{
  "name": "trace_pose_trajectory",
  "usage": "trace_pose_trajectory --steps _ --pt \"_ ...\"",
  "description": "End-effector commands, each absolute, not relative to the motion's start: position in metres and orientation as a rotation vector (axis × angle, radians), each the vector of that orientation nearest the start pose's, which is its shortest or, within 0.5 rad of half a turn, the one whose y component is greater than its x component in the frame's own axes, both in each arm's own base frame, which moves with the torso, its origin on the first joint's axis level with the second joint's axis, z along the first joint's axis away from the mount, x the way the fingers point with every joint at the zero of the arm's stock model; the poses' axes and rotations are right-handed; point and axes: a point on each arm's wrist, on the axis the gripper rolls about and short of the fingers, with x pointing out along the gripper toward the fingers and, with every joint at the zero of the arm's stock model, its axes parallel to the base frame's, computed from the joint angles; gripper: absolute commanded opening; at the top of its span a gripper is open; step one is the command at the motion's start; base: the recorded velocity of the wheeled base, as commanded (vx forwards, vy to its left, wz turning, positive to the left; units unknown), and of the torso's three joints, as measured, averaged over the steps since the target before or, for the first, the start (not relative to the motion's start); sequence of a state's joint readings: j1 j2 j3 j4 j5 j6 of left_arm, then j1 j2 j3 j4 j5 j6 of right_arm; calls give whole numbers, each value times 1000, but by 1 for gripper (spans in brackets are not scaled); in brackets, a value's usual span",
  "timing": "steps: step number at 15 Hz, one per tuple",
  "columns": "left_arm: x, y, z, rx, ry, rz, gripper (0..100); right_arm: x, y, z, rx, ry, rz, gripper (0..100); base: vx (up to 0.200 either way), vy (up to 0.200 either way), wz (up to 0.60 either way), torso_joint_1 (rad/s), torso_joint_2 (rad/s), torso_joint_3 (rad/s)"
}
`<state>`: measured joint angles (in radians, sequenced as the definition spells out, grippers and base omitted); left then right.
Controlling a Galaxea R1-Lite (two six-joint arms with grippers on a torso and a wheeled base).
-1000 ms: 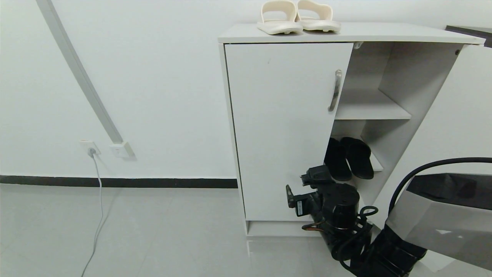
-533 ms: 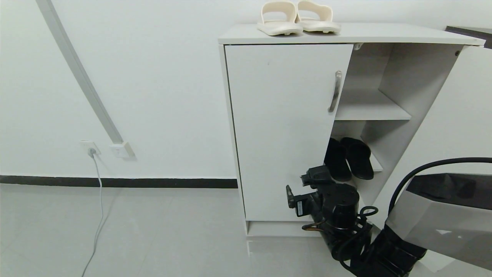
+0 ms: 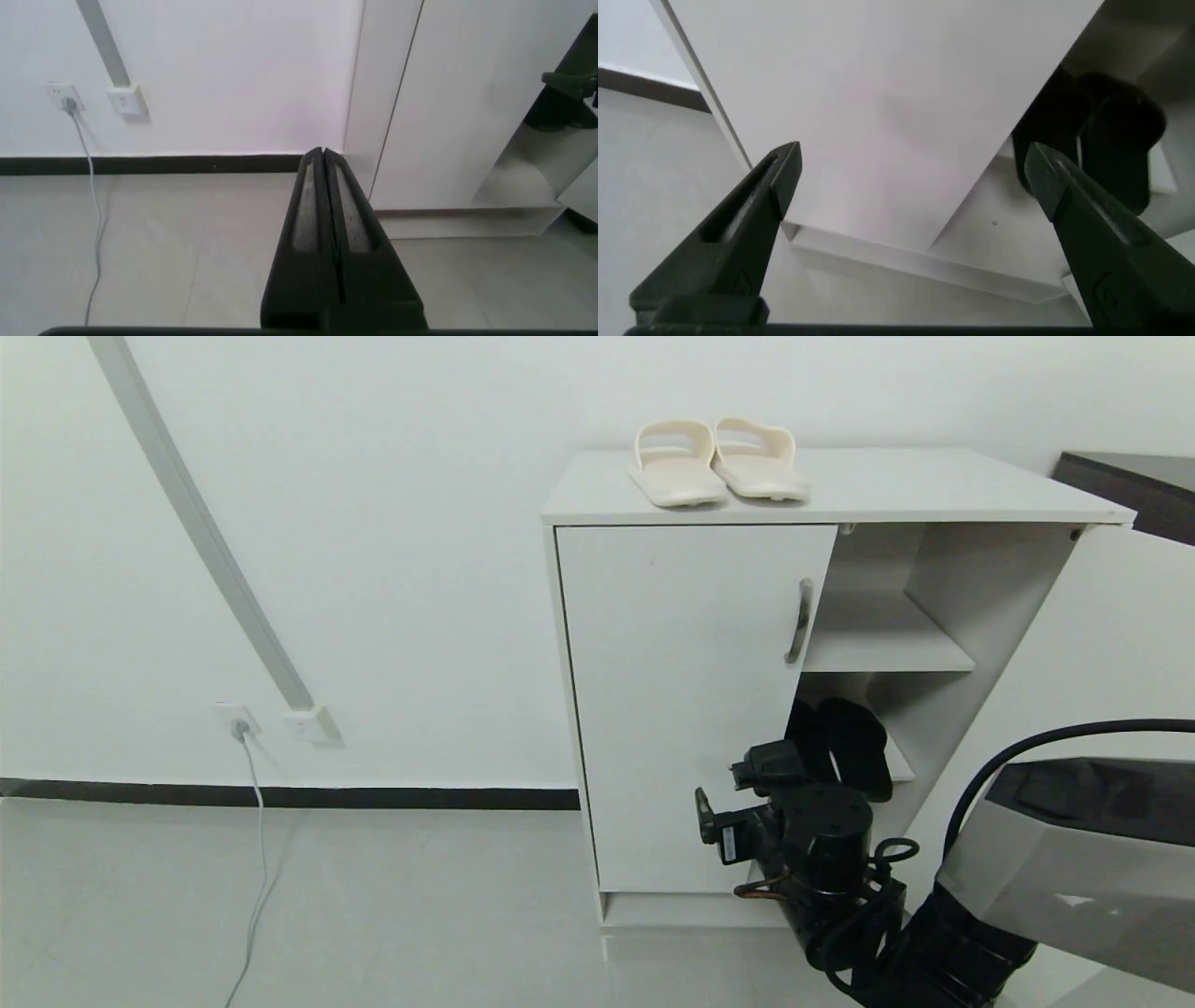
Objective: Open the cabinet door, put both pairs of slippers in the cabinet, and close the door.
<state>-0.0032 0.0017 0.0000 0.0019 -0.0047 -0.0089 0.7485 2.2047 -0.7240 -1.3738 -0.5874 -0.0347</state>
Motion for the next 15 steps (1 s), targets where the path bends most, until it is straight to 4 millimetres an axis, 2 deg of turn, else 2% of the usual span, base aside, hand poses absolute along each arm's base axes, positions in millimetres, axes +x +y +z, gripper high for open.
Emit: trace_pose_trajectory --steps 1,15 --pt "-23 0 75 -9 5 -8 0 277 241 63 -103 83 162 100 0 0 0 124 -452 -344" --pt "-23 0 75 -9 5 -8 0 277 241 60 -110 90 163 100 0 0 0 173 -490 -323"
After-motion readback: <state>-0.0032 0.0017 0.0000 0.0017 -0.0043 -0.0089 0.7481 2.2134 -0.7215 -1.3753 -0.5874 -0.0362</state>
